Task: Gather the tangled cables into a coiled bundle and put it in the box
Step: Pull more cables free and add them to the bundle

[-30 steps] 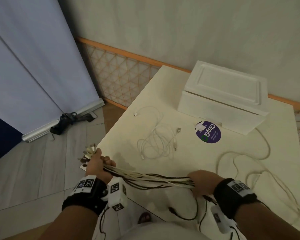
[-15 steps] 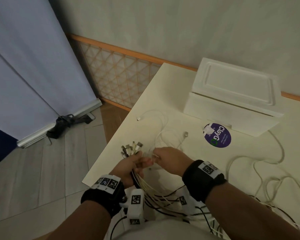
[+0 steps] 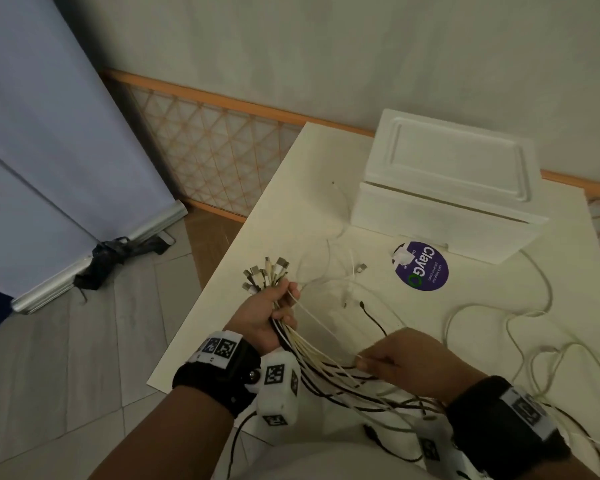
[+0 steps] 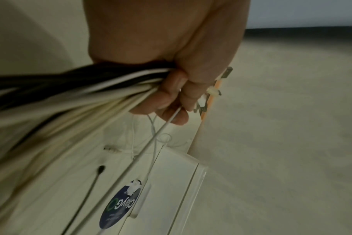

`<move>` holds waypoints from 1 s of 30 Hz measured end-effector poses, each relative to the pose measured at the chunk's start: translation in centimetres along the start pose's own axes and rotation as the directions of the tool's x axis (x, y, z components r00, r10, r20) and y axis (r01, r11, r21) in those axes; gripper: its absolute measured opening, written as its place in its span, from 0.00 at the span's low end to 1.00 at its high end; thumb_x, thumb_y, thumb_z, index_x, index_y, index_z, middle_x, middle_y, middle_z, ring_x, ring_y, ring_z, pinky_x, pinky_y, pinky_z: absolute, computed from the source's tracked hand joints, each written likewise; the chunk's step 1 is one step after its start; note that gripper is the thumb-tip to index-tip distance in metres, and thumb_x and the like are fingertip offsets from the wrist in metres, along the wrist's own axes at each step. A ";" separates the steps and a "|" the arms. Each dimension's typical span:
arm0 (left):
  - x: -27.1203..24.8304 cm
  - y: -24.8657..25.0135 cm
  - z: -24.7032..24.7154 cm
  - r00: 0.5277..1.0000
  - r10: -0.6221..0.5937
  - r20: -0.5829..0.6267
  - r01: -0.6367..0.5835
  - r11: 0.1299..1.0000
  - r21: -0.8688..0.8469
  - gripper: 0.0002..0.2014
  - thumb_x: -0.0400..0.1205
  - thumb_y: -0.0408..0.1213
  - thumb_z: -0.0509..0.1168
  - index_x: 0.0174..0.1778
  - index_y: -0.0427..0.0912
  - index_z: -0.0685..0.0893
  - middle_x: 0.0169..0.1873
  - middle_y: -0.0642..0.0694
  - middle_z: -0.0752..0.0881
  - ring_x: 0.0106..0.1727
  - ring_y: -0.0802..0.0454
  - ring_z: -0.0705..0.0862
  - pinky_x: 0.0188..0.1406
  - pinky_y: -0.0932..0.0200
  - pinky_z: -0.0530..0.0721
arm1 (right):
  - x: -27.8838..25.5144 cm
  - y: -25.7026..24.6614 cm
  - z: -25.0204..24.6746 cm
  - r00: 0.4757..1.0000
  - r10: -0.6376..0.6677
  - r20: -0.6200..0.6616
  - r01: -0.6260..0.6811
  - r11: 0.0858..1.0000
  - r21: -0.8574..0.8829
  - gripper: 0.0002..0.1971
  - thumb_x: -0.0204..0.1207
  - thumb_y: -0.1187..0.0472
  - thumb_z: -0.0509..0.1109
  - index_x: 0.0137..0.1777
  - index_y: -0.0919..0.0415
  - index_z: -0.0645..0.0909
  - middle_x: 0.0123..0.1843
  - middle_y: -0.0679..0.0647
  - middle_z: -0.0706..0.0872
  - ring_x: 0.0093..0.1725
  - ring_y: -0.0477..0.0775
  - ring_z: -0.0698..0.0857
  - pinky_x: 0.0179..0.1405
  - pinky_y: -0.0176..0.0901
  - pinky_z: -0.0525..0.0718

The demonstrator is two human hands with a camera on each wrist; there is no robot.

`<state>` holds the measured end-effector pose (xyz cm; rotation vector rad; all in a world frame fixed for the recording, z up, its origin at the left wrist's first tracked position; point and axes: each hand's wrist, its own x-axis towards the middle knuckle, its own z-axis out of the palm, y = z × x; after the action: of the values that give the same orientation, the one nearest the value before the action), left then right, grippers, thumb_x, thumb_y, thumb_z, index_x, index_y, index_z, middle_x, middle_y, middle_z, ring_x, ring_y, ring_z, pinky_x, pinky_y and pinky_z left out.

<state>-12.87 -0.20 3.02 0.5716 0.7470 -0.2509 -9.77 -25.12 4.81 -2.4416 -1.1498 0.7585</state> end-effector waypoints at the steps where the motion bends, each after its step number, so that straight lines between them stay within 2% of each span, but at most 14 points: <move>1: 0.1 0.0 0.2 1.000 0.003 -0.004 -0.003 1.000 0.015 0.12 0.86 0.39 0.58 0.40 0.40 0.80 0.28 0.50 0.84 0.12 0.61 0.63 0.14 0.70 0.70 | -0.9 0.6 -0.2 0.999 0.035 0.000 -0.035 0.999 0.039 0.18 0.79 0.34 0.55 0.38 0.43 0.76 0.25 0.47 0.74 0.28 0.43 0.75 0.30 0.35 0.69; 3: 0.2 -0.3 0.5 1.000 0.016 -0.005 -0.016 0.999 0.039 0.12 0.86 0.39 0.58 0.40 0.40 0.81 0.29 0.50 0.84 0.13 0.61 0.62 0.14 0.70 0.70 | -2.4 1.6 -0.5 0.995 0.103 -0.001 -0.103 0.991 0.081 0.19 0.77 0.33 0.57 0.31 0.39 0.77 0.25 0.45 0.76 0.28 0.42 0.76 0.29 0.32 0.68; 5: 0.3 -0.7 0.9 0.999 0.034 0.002 -0.034 0.999 0.035 0.11 0.86 0.39 0.58 0.41 0.40 0.81 0.29 0.50 0.85 0.13 0.61 0.63 0.14 0.71 0.70 | -3.9 2.5 -0.8 0.984 0.174 -0.046 -0.167 0.978 0.123 0.24 0.73 0.29 0.55 0.27 0.42 0.78 0.23 0.42 0.77 0.26 0.41 0.76 0.29 0.34 0.69; 7: 0.3 -0.8 1.3 0.998 0.056 0.025 -0.056 0.998 0.018 0.11 0.86 0.39 0.58 0.42 0.40 0.82 0.29 0.51 0.86 0.12 0.62 0.63 0.15 0.71 0.69 | -5.0 3.4 -1.2 0.960 0.254 -0.116 -0.227 0.952 0.206 0.34 0.66 0.21 0.50 0.28 0.47 0.84 0.21 0.42 0.77 0.24 0.41 0.76 0.28 0.32 0.70; 9: 0.4 -1.1 1.6 0.996 0.080 0.049 -0.080 0.997 0.012 0.12 0.86 0.40 0.57 0.44 0.39 0.83 0.29 0.51 0.86 0.12 0.62 0.63 0.15 0.71 0.69 | -5.9 4.3 -1.5 0.934 0.305 -0.187 -0.246 0.927 0.284 0.40 0.59 0.15 0.44 0.28 0.45 0.86 0.19 0.42 0.78 0.23 0.41 0.77 0.28 0.30 0.71; 11: 0.6 -1.2 1.8 0.994 0.084 0.066 -0.084 0.996 0.004 0.13 0.86 0.42 0.57 0.46 0.39 0.84 0.25 0.52 0.83 0.12 0.62 0.63 0.14 0.71 0.69 | -6.6 5.1 -1.5 0.914 0.341 -0.221 -0.267 0.914 0.307 0.39 0.61 0.18 0.44 0.25 0.46 0.85 0.20 0.42 0.79 0.24 0.42 0.78 0.28 0.31 0.70; 14: 1.2 -1.1 1.7 0.995 0.091 0.046 -0.090 0.996 -0.028 0.14 0.87 0.43 0.56 0.48 0.39 0.83 0.22 0.54 0.79 0.12 0.62 0.63 0.14 0.71 0.68 | -7.3 6.1 -1.2 0.890 0.412 -0.197 -0.353 0.894 0.277 0.36 0.71 0.25 0.49 0.24 0.51 0.83 0.23 0.48 0.83 0.25 0.42 0.80 0.31 0.33 0.74; 17: 2.1 -1.1 1.4 0.995 0.097 -0.027 -0.098 0.995 -0.029 0.13 0.87 0.42 0.57 0.48 0.39 0.83 0.22 0.54 0.80 0.11 0.62 0.63 0.13 0.71 0.69 | -7.8 6.5 -0.9 0.860 0.484 -0.163 -0.436 0.862 0.259 0.30 0.76 0.35 0.56 0.22 0.53 0.82 0.20 0.42 0.81 0.24 0.40 0.81 0.31 0.34 0.73; 21: 2.1 -1.7 1.7 0.993 0.099 -0.063 -0.097 0.995 0.037 0.11 0.87 0.37 0.58 0.44 0.39 0.83 0.24 0.53 0.81 0.11 0.61 0.63 0.13 0.71 0.69 | -7.5 6.7 -0.6 0.841 0.526 -0.128 -0.518 0.851 0.088 0.26 0.78 0.36 0.57 0.29 0.52 0.84 0.24 0.45 0.83 0.30 0.40 0.82 0.35 0.35 0.76; 22: 1.8 -1.8 1.9 0.992 0.105 -0.064 -0.101 0.993 0.061 0.10 0.86 0.35 0.59 0.42 0.39 0.82 0.27 0.52 0.82 0.11 0.61 0.64 0.13 0.70 0.69 | -7.2 6.8 -0.5 0.849 0.503 -0.160 -0.505 0.862 0.030 0.22 0.79 0.39 0.60 0.34 0.51 0.86 0.29 0.46 0.85 0.35 0.42 0.83 0.40 0.37 0.78; 24: 1.4 -2.1 2.3 0.994 0.101 -0.048 -0.095 0.989 0.114 0.09 0.85 0.33 0.60 0.39 0.38 0.80 0.34 0.49 0.83 0.12 0.61 0.64 0.14 0.69 0.70 | -6.3 6.7 -0.4 0.875 0.348 -0.337 -0.382 0.923 -0.039 0.05 0.75 0.51 0.72 0.46 0.48 0.87 0.44 0.45 0.88 0.47 0.49 0.85 0.50 0.40 0.78; 26: 0.9 -2.6 2.9 0.998 0.061 -0.024 -0.057 0.987 0.150 0.09 0.85 0.32 0.61 0.38 0.38 0.79 0.36 0.46 0.88 0.12 0.61 0.63 0.14 0.69 0.70 | -4.7 5.3 -0.6 0.843 0.189 -0.504 -0.237 0.971 -0.033 0.12 0.70 0.59 0.76 0.53 0.50 0.86 0.50 0.46 0.88 0.52 0.49 0.85 0.54 0.38 0.75; 28: 0.5 -2.9 3.7 1.000 0.014 0.009 -0.016 0.985 0.173 0.10 0.84 0.31 0.60 0.36 0.39 0.77 0.37 0.43 0.91 0.12 0.61 0.62 0.14 0.70 0.70 | -2.9 2.7 -1.6 0.811 0.090 -0.577 -0.113 0.994 -0.003 0.13 0.73 0.51 0.70 0.56 0.52 0.85 0.53 0.47 0.88 0.53 0.45 0.83 0.57 0.34 0.72; 30: 0.2 -2.9 4.3 0.999 -0.011 0.053 0.000 0.980 0.197 0.11 0.84 0.29 0.58 0.36 0.40 0.77 0.39 0.42 0.92 0.11 0.61 0.62 0.15 0.70 0.70 | -1.1 -0.2 -1.9 0.877 0.048 -0.478 -0.040 0.999 0.027 0.25 0.74 0.39 0.61 0.64 0.51 0.81 0.60 0.46 0.86 0.59 0.45 0.81 0.61 0.34 0.71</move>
<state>-11.51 -5.02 4.29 0.7476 0.6753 -0.3464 -9.38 -26.04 6.74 -2.4475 -0.8884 0.1447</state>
